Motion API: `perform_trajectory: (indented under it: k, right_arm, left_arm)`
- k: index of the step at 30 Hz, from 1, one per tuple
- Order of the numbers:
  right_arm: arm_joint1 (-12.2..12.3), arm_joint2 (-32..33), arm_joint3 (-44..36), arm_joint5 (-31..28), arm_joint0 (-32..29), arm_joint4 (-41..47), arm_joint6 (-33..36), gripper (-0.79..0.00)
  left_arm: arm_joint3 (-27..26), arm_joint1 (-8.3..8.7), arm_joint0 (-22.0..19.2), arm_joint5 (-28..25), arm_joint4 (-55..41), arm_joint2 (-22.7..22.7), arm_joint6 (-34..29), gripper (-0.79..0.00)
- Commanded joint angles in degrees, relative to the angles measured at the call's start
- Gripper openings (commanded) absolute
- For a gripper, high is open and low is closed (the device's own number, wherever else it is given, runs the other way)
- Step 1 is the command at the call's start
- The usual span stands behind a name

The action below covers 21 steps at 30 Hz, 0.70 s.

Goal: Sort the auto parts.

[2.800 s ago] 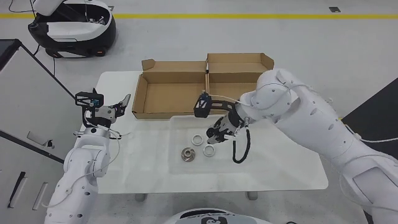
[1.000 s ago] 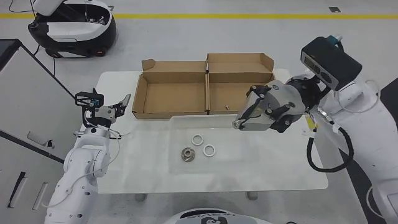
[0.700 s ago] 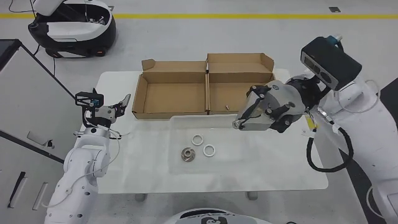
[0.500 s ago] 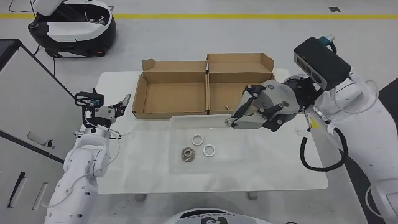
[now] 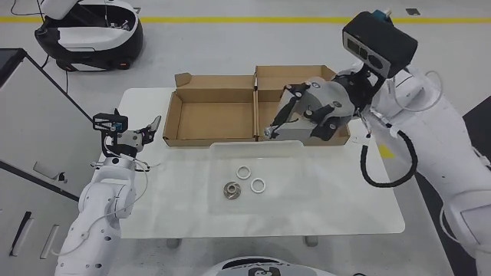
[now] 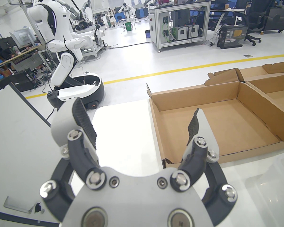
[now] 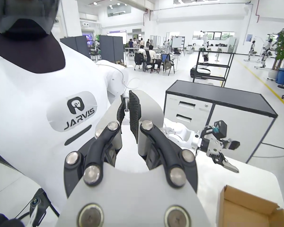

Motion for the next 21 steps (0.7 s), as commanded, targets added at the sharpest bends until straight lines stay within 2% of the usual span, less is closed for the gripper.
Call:
perform_trajectory:
  k: [1,21]
  right_arm:
    - [-0.73,0.49,-0.54,0.0,-0.2,2.69,0.0,-0.785]
    - [-8.73,10.87,-8.85,0.0,-9.08,11.91,0.01,-0.785]
  left_arm:
    - [0.0,0.0,0.0,0.0,0.0,0.0,0.0,0.0]
    - [0.0,0.0,0.0,0.0,0.0,0.0,0.0,0.0]
